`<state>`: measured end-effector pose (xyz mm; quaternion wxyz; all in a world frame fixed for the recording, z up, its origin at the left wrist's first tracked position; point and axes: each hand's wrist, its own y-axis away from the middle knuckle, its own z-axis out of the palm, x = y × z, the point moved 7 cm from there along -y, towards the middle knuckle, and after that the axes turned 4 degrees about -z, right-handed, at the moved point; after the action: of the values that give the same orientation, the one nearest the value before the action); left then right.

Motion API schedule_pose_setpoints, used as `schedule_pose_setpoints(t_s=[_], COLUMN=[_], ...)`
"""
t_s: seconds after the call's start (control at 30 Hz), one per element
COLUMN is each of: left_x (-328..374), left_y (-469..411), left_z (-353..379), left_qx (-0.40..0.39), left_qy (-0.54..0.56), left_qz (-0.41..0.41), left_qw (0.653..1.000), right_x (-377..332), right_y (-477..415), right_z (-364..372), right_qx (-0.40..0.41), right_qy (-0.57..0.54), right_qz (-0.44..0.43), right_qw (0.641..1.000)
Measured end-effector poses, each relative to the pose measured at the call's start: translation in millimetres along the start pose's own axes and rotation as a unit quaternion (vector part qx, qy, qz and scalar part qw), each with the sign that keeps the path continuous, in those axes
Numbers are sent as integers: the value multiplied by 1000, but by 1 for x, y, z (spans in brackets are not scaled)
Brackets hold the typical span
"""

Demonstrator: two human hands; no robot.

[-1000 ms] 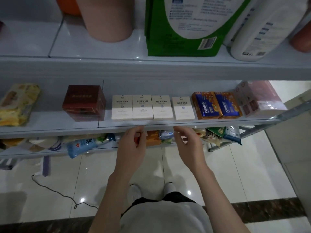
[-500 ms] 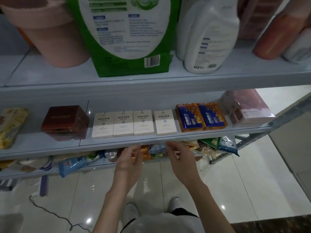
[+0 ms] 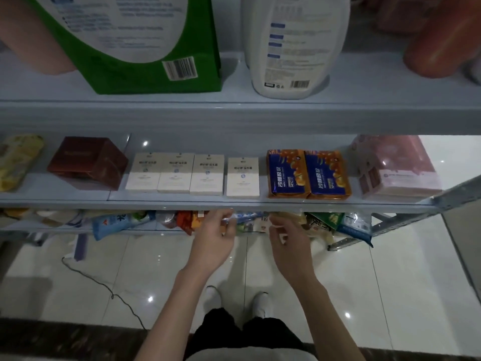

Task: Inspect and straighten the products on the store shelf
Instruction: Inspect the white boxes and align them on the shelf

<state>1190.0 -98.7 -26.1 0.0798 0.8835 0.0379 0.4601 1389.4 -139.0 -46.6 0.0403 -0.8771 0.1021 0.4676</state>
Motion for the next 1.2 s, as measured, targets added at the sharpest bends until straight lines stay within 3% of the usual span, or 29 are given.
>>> schedule_pose_setpoints(t_s=[0.27,0.43,0.57,0.77,0.97,1.2], left_x=[-6,-19,-23,-27,-29,-11], left_y=[-60,-82,-81,-79,-64,-41], left_z=[19,37,47,38,27,6], left_qx=[1,-21,-21,30,60,93], left_qy=[-52,-107,-123,-27,43,103], left_qz=[-1,-48,-38,-86,-153,-143], left_qw=[999,993,992,996,986,980], right_x=[-14,-9,-4,3,4,-6], right_y=[-55,-77,-83,-78,-64,-45], right_z=[34,62,75,67,59,36], right_qx=[-46,-87,-110,-16,-11,22], right_qy=[64,112,134,52,-2,-152], right_qz=[-13,20,33,59,104,143], right_qw=[997,990,984,997,995,978])
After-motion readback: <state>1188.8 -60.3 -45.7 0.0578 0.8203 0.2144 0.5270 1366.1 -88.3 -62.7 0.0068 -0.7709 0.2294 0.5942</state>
